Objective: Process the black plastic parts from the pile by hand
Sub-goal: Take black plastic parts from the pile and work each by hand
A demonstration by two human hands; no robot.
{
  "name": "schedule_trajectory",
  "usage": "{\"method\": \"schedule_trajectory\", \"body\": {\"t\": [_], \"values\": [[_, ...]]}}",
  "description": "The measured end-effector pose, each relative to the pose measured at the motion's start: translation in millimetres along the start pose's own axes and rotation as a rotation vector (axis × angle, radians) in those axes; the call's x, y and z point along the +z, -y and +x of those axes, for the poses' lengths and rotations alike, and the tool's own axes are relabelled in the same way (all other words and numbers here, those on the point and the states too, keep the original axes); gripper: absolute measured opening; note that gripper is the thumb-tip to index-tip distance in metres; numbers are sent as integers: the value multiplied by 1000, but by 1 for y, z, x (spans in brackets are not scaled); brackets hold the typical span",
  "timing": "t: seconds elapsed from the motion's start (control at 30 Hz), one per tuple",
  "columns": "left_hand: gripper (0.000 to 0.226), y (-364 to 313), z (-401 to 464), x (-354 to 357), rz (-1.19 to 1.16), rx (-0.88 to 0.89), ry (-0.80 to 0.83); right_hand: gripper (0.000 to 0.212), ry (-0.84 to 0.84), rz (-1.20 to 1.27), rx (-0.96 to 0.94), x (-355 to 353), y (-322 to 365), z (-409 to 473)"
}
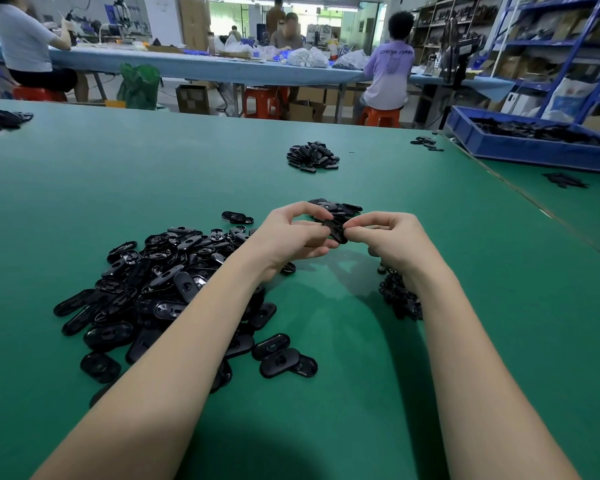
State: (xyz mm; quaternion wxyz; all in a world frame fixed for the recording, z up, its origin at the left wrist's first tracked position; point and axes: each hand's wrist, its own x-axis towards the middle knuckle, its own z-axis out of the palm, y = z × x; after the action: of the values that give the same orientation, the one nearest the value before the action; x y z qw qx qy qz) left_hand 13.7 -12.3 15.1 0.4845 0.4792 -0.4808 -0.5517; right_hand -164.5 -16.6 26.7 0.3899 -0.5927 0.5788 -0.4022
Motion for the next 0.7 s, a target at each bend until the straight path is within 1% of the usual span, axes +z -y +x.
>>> {"method": "schedule_trajectory", "body": {"t": [0.1, 0.4, 0.6, 0.7], "values": [[23, 1, -1, -2, -4, 22, 25, 4, -8, -26, 30, -1, 1, 0], [23, 1, -3, -2, 15, 70, 63, 3, -4, -20, 41, 2, 2, 0], [24, -2, -5, -2, 31, 90, 50, 6, -37, -12, 14, 4, 2, 2], [23, -3, -5, -2, -14, 75, 57, 13, -29, 2, 23, 3, 3, 1]]}}
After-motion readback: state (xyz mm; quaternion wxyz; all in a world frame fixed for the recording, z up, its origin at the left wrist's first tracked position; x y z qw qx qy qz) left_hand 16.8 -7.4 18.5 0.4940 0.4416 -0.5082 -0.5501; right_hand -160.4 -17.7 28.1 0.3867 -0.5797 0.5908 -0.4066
